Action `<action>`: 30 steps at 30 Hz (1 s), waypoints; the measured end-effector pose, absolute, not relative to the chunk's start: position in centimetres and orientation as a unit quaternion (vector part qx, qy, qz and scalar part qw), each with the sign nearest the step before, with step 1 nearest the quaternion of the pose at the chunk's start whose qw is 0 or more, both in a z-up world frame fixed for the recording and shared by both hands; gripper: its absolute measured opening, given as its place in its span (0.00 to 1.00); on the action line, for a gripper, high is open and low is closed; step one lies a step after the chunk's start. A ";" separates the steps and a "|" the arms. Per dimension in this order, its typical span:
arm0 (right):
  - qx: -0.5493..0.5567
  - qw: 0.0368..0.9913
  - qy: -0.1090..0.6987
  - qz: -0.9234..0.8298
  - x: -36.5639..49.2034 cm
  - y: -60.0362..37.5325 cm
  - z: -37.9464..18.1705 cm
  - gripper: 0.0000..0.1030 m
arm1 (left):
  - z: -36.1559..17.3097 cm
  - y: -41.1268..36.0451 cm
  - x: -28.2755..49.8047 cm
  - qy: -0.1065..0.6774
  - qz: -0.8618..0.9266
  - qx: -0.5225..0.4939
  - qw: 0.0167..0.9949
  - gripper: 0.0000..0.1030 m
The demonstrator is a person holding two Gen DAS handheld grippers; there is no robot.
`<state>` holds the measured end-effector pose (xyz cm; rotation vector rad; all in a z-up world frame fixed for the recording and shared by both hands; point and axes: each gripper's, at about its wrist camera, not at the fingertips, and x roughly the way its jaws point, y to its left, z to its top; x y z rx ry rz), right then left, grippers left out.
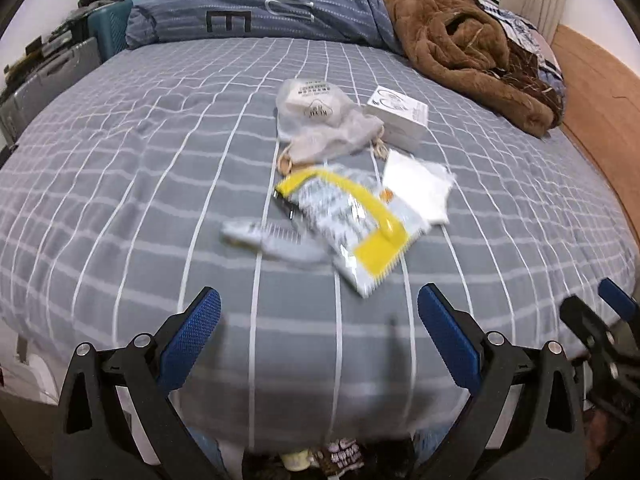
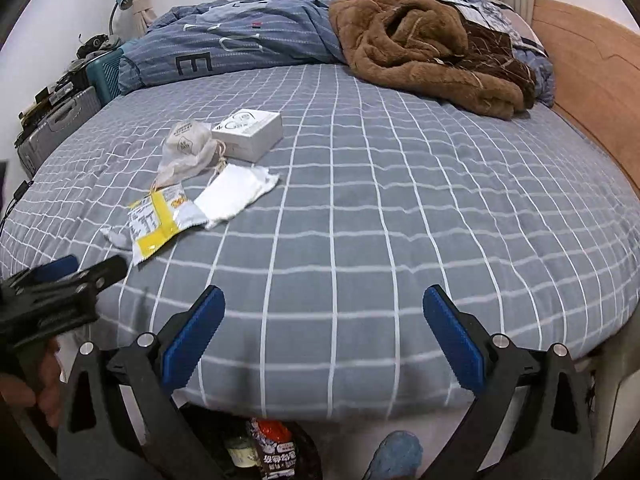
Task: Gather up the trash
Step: 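Grasp the yellow snack wrapper with left tool while right tool grasps the white tissue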
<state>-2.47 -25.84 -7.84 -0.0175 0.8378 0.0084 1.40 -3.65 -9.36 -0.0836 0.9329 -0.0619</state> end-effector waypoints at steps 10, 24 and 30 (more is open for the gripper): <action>-0.036 0.910 0.413 0.002 2.4 -25.5 -9.0 0.93 | -10.5 -4.9 7.0 0.462 -0.046 -0.038 0.885 0.93; -0.036 0.909 0.414 0.016 5.5 -24.2 -9.1 0.93 | -11.9 -6.6 9.0 0.500 -0.077 -0.048 0.861 0.10; -0.020 0.907 0.420 0.026 6.1 -23.2 -9.2 0.93 | -10.1 -5.4 8.2 0.478 -0.067 -0.049 0.874 0.03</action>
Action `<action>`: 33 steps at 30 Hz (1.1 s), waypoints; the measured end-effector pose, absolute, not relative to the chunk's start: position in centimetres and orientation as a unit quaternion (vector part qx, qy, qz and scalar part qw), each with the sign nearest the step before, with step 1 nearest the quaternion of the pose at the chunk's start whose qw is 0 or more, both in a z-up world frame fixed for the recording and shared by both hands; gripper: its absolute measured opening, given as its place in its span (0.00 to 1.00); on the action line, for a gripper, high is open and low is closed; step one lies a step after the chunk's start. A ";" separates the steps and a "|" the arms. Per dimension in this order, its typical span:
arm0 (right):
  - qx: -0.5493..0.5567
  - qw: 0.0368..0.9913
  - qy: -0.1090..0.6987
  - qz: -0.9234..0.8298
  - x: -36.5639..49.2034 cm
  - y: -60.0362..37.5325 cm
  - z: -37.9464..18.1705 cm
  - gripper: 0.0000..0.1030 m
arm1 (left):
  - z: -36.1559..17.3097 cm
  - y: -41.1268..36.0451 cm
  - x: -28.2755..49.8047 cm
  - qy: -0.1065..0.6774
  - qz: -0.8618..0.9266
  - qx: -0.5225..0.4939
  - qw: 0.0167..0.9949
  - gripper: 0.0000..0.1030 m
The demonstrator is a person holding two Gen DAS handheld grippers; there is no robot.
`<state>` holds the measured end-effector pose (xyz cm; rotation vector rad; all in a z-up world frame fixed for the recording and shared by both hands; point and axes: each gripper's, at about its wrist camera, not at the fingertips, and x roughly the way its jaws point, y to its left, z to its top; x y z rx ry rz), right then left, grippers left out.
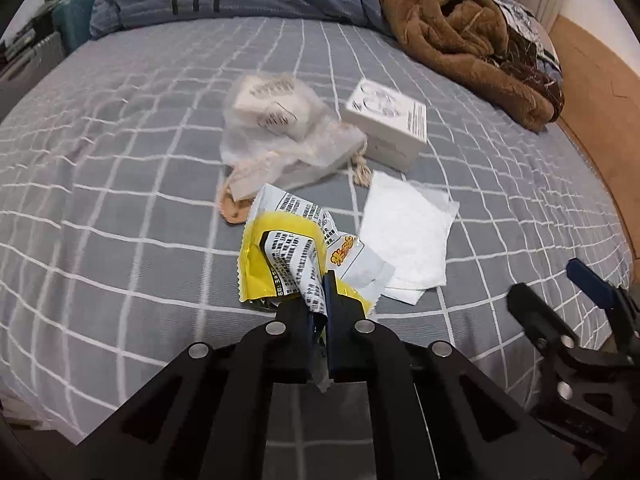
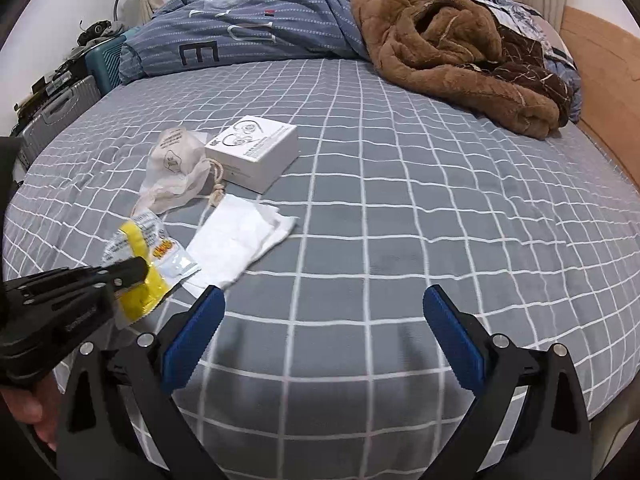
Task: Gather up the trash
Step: 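Grasp the yellow snack wrapper with left tool while right tool grasps the white tissue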
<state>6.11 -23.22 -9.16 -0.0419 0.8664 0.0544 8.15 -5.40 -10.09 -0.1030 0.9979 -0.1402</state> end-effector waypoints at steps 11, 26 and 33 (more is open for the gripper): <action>-0.012 0.901 0.432 0.039 9.1 -18.0 -10.6 0.93 | -7.4 1.6 6.8 0.447 -0.028 -0.049 0.893 0.03; -0.015 0.886 0.463 0.014 13.5 -14.7 -13.7 0.77 | -7.8 6.2 6.2 0.449 -0.006 -0.048 0.892 0.04; -0.013 0.884 0.467 -0.003 13.7 -15.1 -13.8 0.46 | -7.9 6.0 6.2 0.448 -0.009 -0.046 0.893 0.04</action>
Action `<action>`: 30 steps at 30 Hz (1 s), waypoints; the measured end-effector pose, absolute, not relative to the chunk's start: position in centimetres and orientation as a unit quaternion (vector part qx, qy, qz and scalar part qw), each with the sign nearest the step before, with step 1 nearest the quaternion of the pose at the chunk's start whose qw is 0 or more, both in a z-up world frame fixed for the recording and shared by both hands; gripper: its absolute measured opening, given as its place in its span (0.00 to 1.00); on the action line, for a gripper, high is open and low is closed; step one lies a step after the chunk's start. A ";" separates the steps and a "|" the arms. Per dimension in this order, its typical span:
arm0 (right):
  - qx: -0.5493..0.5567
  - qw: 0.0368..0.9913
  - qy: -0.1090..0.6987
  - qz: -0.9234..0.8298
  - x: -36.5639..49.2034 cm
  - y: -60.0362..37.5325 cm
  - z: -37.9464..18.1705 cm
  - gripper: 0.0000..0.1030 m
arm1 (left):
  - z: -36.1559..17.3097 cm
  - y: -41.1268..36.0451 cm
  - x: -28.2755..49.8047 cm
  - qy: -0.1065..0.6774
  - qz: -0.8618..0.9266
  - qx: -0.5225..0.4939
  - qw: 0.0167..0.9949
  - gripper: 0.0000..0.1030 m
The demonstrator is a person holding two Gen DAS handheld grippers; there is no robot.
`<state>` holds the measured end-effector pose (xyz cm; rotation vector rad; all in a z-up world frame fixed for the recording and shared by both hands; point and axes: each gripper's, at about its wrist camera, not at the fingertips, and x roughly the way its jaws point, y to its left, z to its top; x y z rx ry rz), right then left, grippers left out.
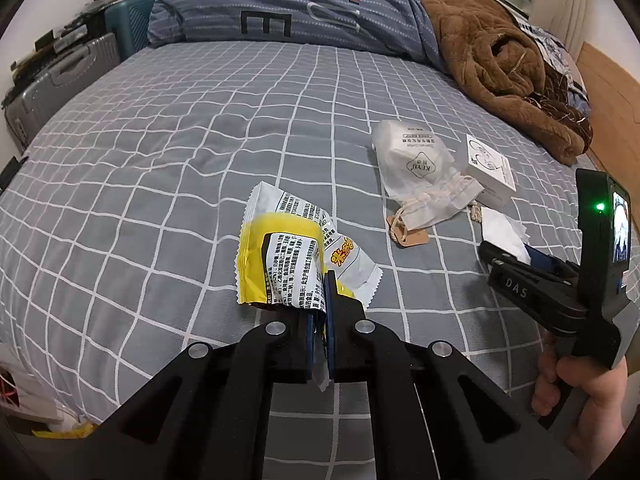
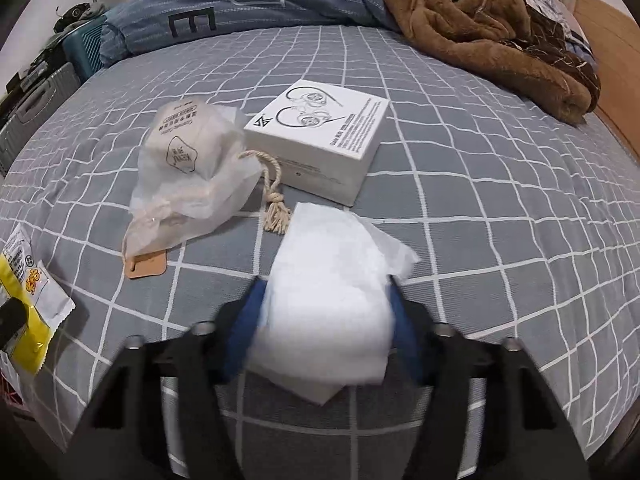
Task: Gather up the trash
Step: 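Grasp the yellow snack wrapper with left tool while right tool grasps the white tissue, then lift the yellow wrapper and white tissue and carry them down to the bin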
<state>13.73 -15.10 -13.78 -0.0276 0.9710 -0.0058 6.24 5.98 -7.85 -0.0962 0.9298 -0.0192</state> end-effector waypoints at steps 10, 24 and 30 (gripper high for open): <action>-0.006 0.889 0.458 0.009 13.1 -15.7 -12.8 0.11 | -8.0 5.4 6.4 0.448 -0.012 -0.044 0.893 0.04; -0.009 0.905 0.425 0.036 10.6 -16.5 -9.5 0.11 | -7.3 3.5 6.5 0.442 -0.028 -0.043 0.895 0.04; -0.004 0.907 0.419 0.034 9.4 -17.4 -8.4 0.11 | -7.2 2.7 6.2 0.440 -0.031 -0.038 0.897 0.04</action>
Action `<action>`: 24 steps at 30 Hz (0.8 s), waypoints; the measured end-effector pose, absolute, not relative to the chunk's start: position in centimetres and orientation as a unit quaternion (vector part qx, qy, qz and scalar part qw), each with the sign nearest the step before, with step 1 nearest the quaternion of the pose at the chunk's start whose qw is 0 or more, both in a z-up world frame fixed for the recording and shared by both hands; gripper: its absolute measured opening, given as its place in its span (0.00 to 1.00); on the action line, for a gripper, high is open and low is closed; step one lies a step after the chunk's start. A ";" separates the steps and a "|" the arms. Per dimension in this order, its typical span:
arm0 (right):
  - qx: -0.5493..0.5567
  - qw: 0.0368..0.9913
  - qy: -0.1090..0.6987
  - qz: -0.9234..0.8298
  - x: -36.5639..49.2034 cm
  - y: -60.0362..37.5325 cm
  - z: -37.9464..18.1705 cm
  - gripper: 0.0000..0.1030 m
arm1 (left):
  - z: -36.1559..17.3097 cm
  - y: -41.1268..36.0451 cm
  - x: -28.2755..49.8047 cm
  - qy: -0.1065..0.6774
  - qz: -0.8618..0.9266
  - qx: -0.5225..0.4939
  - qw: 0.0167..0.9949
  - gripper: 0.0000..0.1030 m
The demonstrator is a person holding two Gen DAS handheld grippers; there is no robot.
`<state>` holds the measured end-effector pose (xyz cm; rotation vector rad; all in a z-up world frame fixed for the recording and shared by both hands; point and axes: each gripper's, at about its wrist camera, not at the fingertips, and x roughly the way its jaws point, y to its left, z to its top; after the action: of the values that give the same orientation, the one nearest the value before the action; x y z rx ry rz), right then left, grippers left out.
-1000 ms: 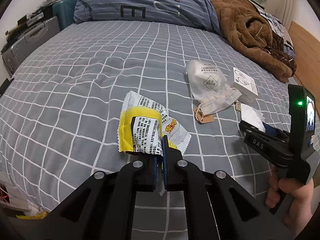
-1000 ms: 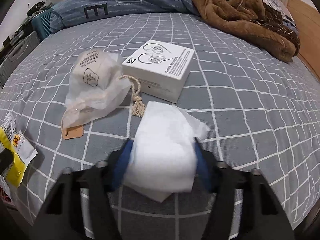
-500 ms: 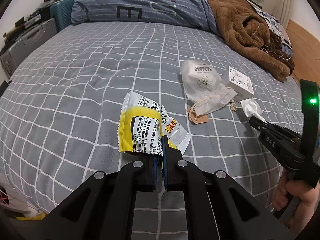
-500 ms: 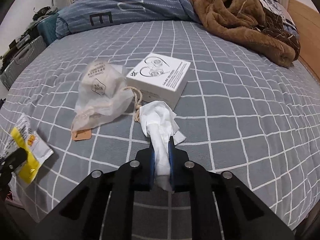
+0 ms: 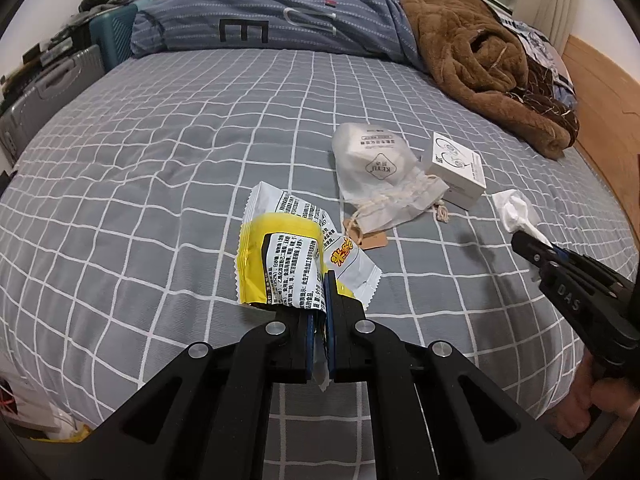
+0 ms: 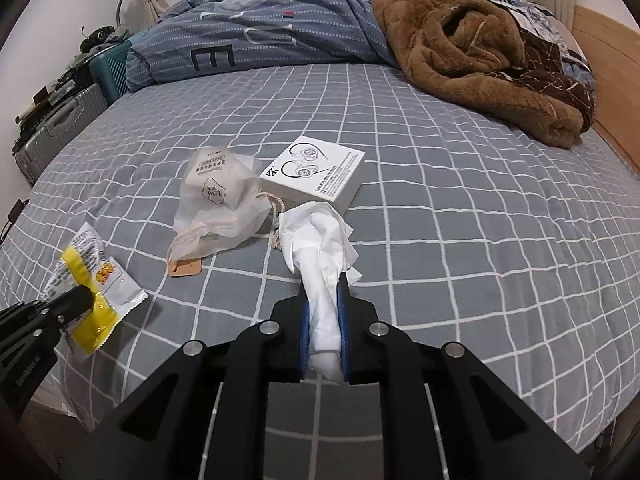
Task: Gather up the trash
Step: 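Lift the yellow wrapper and white tissue and carry them down to the bin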
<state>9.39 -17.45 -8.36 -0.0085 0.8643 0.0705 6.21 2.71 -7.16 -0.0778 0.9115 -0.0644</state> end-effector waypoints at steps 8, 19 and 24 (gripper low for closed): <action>0.000 0.912 0.410 0.031 6.9 -18.9 -6.8 0.11 | -6.6 1.1 5.3 0.434 -0.045 -0.033 0.899 0.04; -0.002 0.917 0.397 0.025 4.1 -20.5 -4.9 0.11 | -5.7 -0.9 2.5 0.429 -0.069 -0.028 0.900 0.04; -0.005 0.920 0.391 0.026 2.5 -20.6 -4.2 0.11 | -5.4 -1.3 0.8 0.428 -0.076 -0.034 0.900 0.04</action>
<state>2.48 -20.60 -4.22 -0.0095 0.8034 0.0534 0.85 -1.32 -5.36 -0.0694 0.8866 -0.1576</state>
